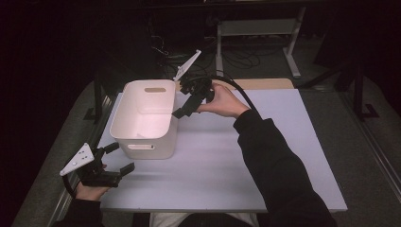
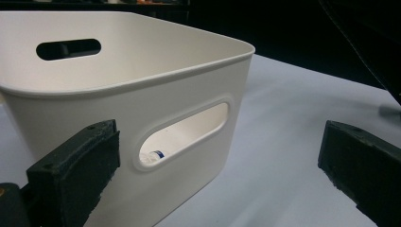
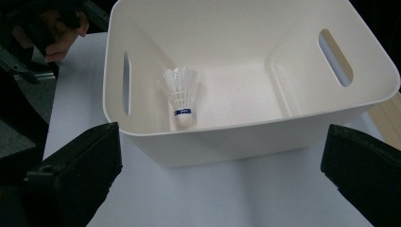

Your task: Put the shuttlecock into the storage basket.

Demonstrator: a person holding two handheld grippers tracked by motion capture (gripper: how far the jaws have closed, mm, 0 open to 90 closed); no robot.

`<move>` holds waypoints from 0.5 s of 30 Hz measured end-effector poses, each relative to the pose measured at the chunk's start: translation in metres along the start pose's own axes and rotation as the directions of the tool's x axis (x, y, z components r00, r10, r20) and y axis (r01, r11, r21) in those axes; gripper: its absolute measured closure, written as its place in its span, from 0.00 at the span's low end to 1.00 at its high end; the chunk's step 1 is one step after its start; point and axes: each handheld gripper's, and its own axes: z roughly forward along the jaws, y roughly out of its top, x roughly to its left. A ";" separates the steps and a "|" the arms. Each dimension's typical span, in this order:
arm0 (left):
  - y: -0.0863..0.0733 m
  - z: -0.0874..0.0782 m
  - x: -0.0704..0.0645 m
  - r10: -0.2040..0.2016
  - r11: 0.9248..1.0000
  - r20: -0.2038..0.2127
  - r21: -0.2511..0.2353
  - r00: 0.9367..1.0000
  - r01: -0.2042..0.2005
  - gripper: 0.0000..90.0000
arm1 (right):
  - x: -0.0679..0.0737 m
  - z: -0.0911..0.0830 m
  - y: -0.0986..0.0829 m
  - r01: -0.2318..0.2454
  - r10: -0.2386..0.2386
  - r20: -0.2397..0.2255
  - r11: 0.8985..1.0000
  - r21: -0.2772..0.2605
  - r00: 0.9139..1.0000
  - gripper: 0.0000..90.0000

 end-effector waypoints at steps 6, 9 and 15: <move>0.000 0.000 0.000 -0.004 1.000 -0.001 -0.003 1.000 0.004 0.00 | -0.002 -0.006 -0.010 -0.012 0.012 0.016 1.000 -0.017 1.000 0.00; 0.000 0.000 0.000 -0.004 1.000 0.000 -0.002 1.000 0.004 0.00 | -0.003 -0.007 -0.014 -0.016 0.017 0.024 1.000 -0.020 1.000 0.00; 0.000 0.000 0.000 -0.004 1.000 -0.003 -0.002 1.000 0.004 0.00 | -0.007 -0.020 -0.036 -0.067 0.068 0.042 0.997 -0.037 0.997 0.00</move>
